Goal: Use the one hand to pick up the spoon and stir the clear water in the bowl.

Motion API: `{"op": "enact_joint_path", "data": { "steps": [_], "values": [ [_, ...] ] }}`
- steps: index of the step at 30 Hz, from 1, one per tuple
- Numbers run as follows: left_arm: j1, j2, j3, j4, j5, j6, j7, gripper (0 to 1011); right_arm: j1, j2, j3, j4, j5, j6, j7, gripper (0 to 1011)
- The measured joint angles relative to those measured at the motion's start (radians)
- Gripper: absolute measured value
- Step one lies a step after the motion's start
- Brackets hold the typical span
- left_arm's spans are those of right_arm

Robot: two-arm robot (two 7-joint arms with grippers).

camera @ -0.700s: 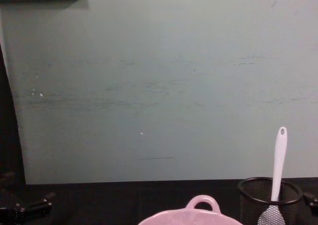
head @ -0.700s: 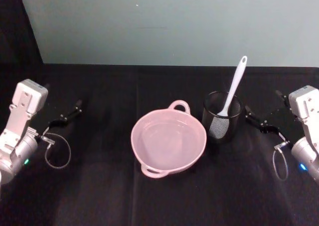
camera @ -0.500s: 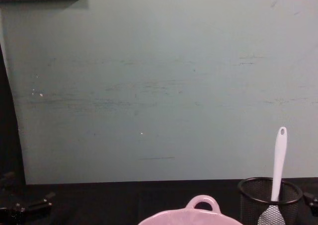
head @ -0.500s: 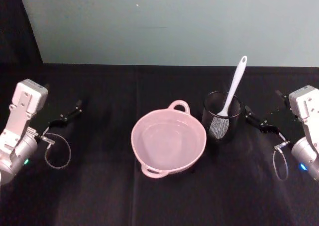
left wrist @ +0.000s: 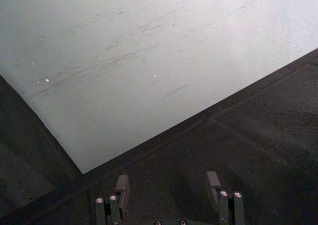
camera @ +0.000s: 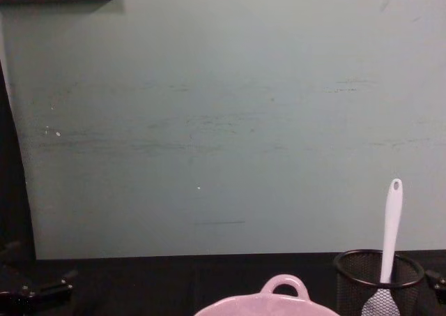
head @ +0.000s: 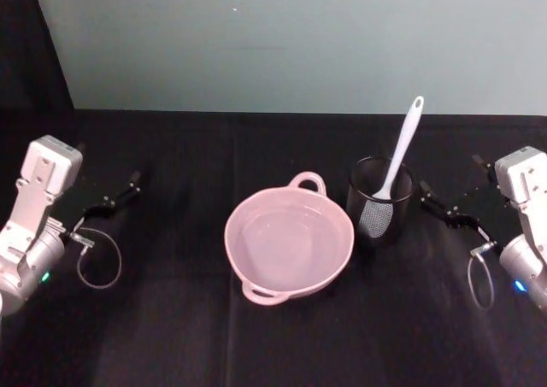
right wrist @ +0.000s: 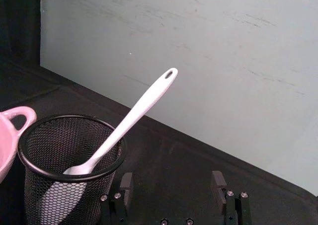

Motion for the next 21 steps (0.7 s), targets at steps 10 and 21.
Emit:
{"op": "enact_joint_path", "data": {
  "steps": [10,21],
  "values": [
    [0.0,0.0,0.0,0.0,0.0,0.0,0.0,1011,-0.052,0.028,0.041,-0.07,-0.014,0.025,-0.018,1003],
    [0.0,0.0,0.0,0.0,0.0,0.0,0.0,1011,-0.105,0.018,0.172,-0.141,0.251,0.027,0.138,1003]
  ]
}}
